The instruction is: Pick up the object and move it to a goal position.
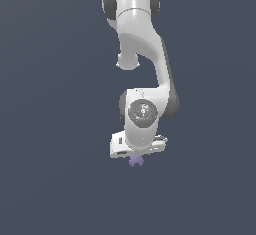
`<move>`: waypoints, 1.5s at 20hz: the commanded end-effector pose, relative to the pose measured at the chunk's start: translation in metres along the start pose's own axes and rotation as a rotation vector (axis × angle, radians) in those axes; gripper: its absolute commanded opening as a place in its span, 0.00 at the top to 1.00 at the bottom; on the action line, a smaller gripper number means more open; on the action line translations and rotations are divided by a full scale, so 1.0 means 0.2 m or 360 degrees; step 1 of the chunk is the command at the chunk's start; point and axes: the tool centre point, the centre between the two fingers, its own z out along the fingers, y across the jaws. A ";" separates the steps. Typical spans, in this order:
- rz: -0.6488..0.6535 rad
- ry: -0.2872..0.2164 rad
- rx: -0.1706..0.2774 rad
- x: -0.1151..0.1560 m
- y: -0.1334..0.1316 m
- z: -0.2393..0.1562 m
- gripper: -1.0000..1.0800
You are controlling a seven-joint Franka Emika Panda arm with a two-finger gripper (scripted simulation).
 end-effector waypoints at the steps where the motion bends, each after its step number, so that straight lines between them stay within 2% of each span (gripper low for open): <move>1: 0.0000 -0.0003 0.0000 0.00 0.00 0.07 0.04; 6: 0.0000 -0.0002 0.0000 -0.01 0.00 0.18 0.04; 12: 0.0000 -0.0002 0.0000 0.00 0.00 0.19 0.04; 13: 0.0000 -0.0002 0.0000 0.00 0.00 0.19 1.00; 24: 0.0000 -0.0002 0.0000 0.00 0.00 0.19 1.00; 30: 0.0000 -0.0002 0.0000 0.02 -0.12 0.12 1.00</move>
